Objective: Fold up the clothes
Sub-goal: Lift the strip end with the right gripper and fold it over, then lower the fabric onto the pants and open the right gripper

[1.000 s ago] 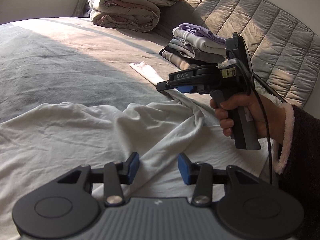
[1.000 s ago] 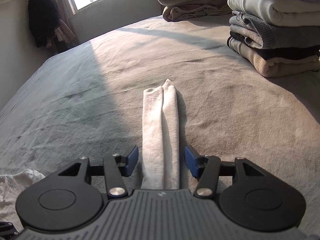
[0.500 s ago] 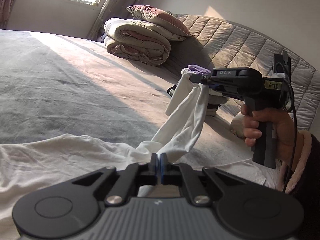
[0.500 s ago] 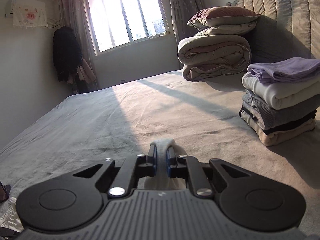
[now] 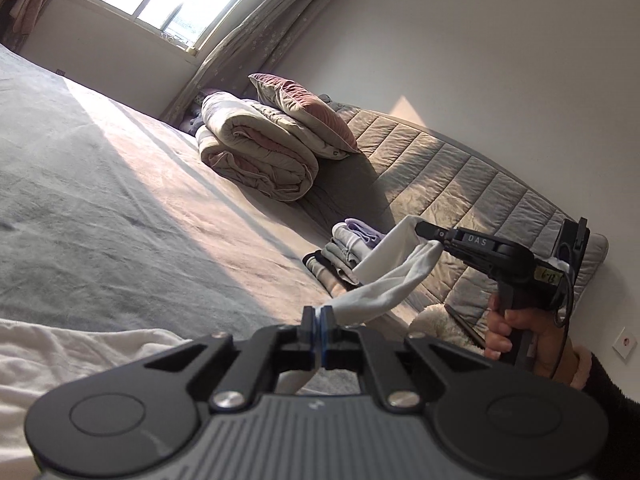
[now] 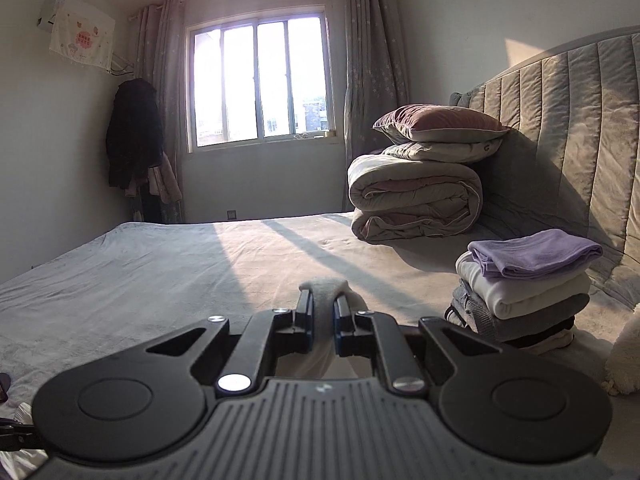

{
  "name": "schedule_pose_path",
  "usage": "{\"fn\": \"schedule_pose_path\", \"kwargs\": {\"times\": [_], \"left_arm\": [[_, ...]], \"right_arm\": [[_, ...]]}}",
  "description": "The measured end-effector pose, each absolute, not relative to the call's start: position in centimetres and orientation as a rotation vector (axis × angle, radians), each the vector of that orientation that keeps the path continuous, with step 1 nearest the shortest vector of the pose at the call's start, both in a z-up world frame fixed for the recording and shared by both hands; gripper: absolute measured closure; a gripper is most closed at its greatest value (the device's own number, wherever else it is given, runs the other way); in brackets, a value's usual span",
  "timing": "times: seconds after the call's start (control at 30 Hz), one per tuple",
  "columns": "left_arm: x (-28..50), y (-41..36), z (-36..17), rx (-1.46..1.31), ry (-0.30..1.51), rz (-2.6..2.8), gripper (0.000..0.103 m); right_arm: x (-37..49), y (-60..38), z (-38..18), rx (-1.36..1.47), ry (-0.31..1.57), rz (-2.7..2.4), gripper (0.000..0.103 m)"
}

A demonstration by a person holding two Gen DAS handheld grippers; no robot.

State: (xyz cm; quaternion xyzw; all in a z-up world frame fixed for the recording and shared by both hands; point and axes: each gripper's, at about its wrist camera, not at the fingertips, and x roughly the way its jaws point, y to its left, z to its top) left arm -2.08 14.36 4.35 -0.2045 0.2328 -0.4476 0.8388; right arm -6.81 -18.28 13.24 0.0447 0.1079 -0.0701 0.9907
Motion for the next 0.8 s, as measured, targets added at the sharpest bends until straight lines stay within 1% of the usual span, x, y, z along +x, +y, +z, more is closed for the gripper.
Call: {"fn": "schedule_pose_path", "kwargs": {"times": [0.07, 0.23, 0.6, 0.63, 0.67, 0.73, 0.77, 0.8], "left_arm": [[-2.5, 13.9, 4.1, -0.414, 0.516, -0.991, 0.101], [-3.6, 11.5, 3.0, -0.252, 0.605, -1.058, 0.101], [-3.0, 8.6, -0.7, -0.09, 0.803, -0.989, 0.099], [-2.8, 8.5, -0.9, -0.08, 0.814, -0.976, 0.095], [-2.8, 8.4, -1.1, -0.069, 0.822, -0.968, 0.093], [-3.0, 8.4, -1.2, -0.05, 0.824, -0.972, 0.081], [-3.1, 8.3, -1.2, -0.038, 0.82, -0.978, 0.078], [-3.3, 8.3, -1.1, -0.03, 0.815, -0.982, 0.071]], "right_arm": [[-7.7, -18.4, 12.8, 0.073, 0.221, -0.157, 0.091], [-10.1, -19.3, 10.8, 0.086, 0.273, -0.198, 0.091], [-14.9, -21.3, 3.6, 0.188, 0.467, -0.292, 0.089], [-15.3, -21.4, 3.0, 0.199, 0.481, -0.301, 0.089], [-15.7, -21.5, 2.4, 0.21, 0.494, -0.309, 0.089], [-16.4, -21.9, 1.2, 0.229, 0.519, -0.331, 0.089], [-16.7, -22.2, 0.6, 0.237, 0.537, -0.343, 0.089], [-16.9, -22.6, 0.1, 0.248, 0.556, -0.352, 0.088]]}}
